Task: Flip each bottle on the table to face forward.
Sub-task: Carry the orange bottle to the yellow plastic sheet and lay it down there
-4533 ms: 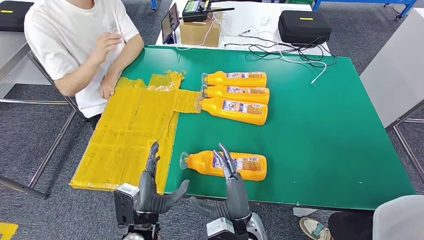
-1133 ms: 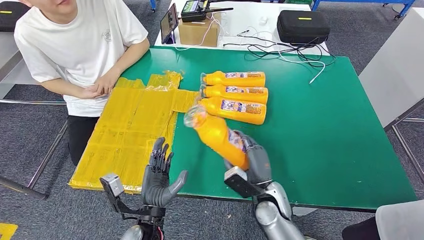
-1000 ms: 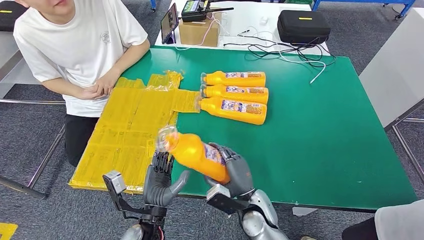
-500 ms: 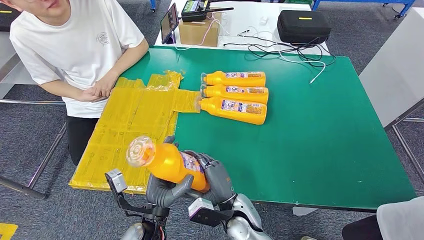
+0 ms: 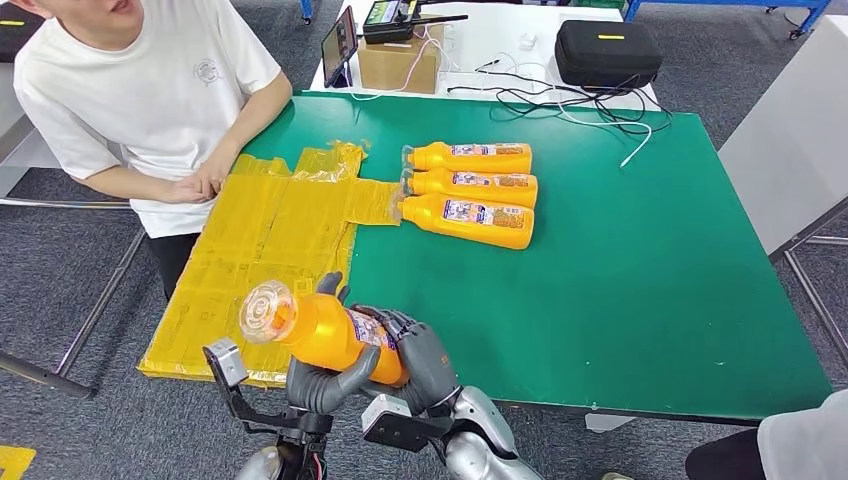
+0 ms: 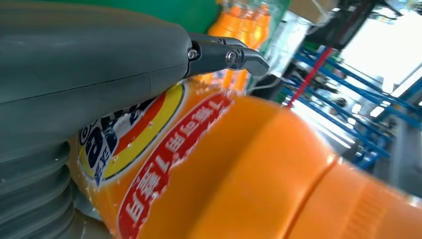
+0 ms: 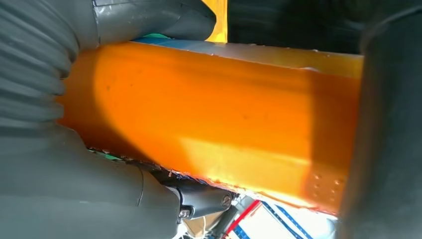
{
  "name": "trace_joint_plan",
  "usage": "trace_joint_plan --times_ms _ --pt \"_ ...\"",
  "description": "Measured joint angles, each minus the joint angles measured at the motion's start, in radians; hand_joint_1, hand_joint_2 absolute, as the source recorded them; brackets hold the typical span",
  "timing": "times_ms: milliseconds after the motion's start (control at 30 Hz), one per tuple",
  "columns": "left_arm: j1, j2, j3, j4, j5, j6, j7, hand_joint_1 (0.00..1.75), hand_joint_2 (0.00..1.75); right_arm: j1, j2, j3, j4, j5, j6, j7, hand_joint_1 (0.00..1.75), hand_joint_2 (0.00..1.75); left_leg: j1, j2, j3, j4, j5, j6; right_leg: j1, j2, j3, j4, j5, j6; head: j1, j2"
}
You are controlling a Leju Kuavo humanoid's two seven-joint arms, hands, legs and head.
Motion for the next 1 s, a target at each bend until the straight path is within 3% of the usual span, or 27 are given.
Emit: trace_joint_plan --times_ms 33,100,700,833,900,1000 --pt "-0.003 0.0 0.0 0.006 0.009 0.006 0.019 1.75 1.75 0.001 -0.001 0.0 0.001 -0.005 0.004 -0.004 0.02 0.87 0.0 0.0 0.0 0.0 0.0 0.0 0.0 0.0 0.0 0.0 0.0 0.0 0.0 0.0" --pt "-0.013 0.001 0.002 0.021 0.034 0.008 0.045 1.75 1.75 0.007 -0.003 0.0 0.002 -0.018 0.006 -0.017 0.0 0.0 0.0 0.0 0.0 0.0 0.0 0.0 0.0 0.0 0.0 0.0 0.0 0.0 0.0 0.0" --pt "-0.035 0.001 0.003 0.044 0.055 -0.004 0.052 1.75 1.75 0.032 -0.005 -0.005 -0.008 -0.062 -0.06 -0.086 0.0 0.0 0.0 0.0 0.0 0.0 0.0 0.0 0.0 0.0 0.0 0.0 0.0 0.0 0.0 0.0" --pt "-0.057 -0.001 0.008 0.044 -0.108 0.182 0.016 1.75 1.75 0.087 -0.003 -0.049 -0.125 -0.146 -0.257 -0.171 0.0 0.0 0.0 0.0 0.0 0.0 0.0 0.0 0.0 0.0 0.0 0.0 0.0 0.0 0.0 0.0" --pt "-0.075 0.001 0.016 0.049 -0.239 0.306 -0.023 1.75 1.75 0.106 0.0 -0.081 -0.185 -0.134 -0.289 -0.174 0.0 0.0 0.0 0.0 0.0 0.0 0.0 0.0 0.0 0.0 0.0 0.0 0.0 0.0 0.0 0.0" --pt "-0.116 -0.013 0.073 0.096 -0.571 0.5 -0.1 1.75 1.75 0.143 0.018 -0.15 -0.291 -0.131 -0.297 -0.176 0.0 0.0 0.0 -0.001 0.0 0.0 0.0 0.0 0.0 0.0 0.0 0.0 0.0 0.0 0.0 0.0"
